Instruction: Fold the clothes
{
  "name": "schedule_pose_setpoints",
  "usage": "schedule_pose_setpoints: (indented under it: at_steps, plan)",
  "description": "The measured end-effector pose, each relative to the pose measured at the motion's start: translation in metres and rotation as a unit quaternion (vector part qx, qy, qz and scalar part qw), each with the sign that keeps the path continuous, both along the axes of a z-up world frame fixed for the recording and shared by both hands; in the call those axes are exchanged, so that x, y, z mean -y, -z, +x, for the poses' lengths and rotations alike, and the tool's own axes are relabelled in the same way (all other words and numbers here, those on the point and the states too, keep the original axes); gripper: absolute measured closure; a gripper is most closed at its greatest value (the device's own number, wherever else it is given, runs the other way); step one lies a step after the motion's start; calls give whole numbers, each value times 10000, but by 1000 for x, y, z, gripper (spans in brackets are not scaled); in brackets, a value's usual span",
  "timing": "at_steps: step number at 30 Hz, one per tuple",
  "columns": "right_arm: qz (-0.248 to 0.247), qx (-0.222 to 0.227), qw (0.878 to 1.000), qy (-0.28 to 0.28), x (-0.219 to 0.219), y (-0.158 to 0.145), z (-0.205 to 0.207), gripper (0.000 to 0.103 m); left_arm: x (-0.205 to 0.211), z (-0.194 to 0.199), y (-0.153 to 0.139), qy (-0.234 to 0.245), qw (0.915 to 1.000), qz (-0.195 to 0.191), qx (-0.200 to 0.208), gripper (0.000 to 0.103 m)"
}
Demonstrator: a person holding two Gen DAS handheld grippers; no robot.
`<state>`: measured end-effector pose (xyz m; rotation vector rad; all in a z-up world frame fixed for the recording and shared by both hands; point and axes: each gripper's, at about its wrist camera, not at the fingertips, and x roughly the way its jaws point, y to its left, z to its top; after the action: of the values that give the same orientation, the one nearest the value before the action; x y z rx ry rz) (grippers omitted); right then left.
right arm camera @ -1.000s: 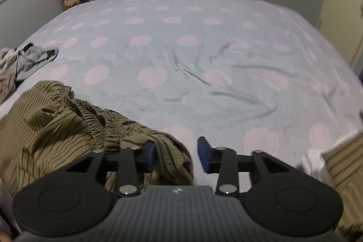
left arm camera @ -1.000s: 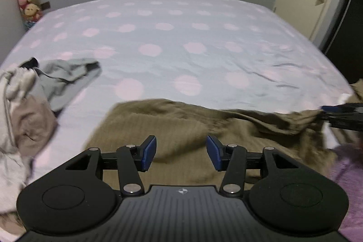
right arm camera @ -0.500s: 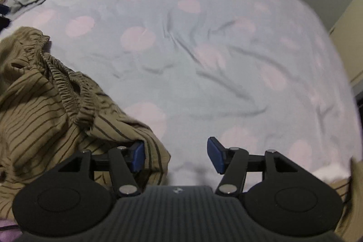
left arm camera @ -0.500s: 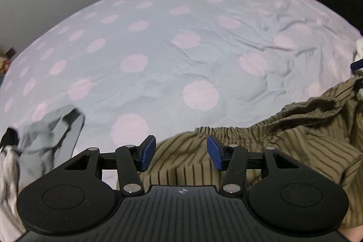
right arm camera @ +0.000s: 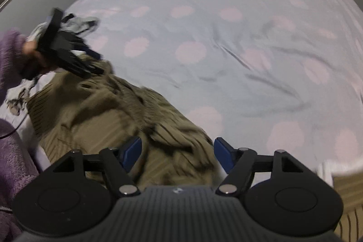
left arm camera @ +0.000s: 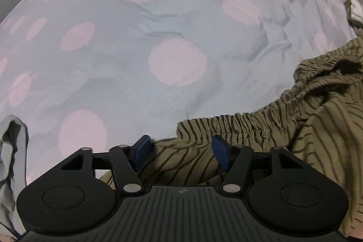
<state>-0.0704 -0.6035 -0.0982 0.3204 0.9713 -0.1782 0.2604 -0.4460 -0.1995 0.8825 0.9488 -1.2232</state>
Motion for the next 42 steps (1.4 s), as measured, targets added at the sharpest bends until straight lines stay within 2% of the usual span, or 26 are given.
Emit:
schedule_pose_setpoints:
  at_steps: [4, 9, 10, 11, 13, 15, 17, 19, 23, 28, 32, 35, 39, 40, 41, 42]
  plan:
    - [-266, -42, 9978, -608, -25, 19, 38, 29, -2, -3, 7, -194, 9998, 28, -68, 34]
    - [-589, -242, 9934, -952, -38, 53, 70, 31, -9, -9, 9, -471, 9987, 93, -187, 35]
    - [-671, -291, 9922, -1012, -39, 57, 73, 32, -10, -13, 9, -461, 9988, 108, -137, 37]
    - [-746, -339, 9909, -1072, -41, 61, 75, 33, -10, -15, 8, -442, 9989, 92, -116, 43]
    - [-936, -449, 9876, -1180, -45, 66, 77, 47, -13, -20, 1, -426, 9991, 2, -77, 56]
    - [-1109, -534, 9849, -1215, -48, 69, 76, 60, -20, -24, -11, -439, 9989, -153, -17, 75]
    - [-1190, -560, 9848, -1132, -46, 69, 73, 68, -27, -28, -24, -451, 9985, -307, 43, 87]
    - [-1225, -536, 9864, -953, -41, 66, 71, 90, -34, -32, -36, -464, 9978, -461, 103, 92]
    - [-1350, -315, 9884, -621, -34, 44, 66, 93, -48, -41, -61, -488, 9956, -769, 223, 94]
    - [-1317, -212, 9900, -458, -29, 24, 53, 93, -92, -65, -102, -385, 9935, -1019, 324, 94]
    - [-1094, -205, 9929, -429, -33, 17, 37, 94, -127, -97, -113, -331, 9933, -1055, 337, 95]
    - [-1018, -182, 9934, -496, -45, 15, 22, 94, -145, -120, -104, -245, 9940, -928, 519, 95]
    - [-914, -91, 9933, -700, -64, 18, 10, 86, -155, -131, -85, -308, 9952, -699, 607, 93]
    - [-938, -85, 9926, -769, -69, 21, 11, 82, -156, -131, -82, -334, 9954, -673, 594, 93]
    - [-983, -94, 9916, -831, -73, 24, 16, 72, -155, -132, -78, -358, 9956, -640, 592, 92]
    - [-1060, -100, 9902, -903, -77, 28, 21, 67, -154, -132, -75, -386, 9956, -610, 599, 91]
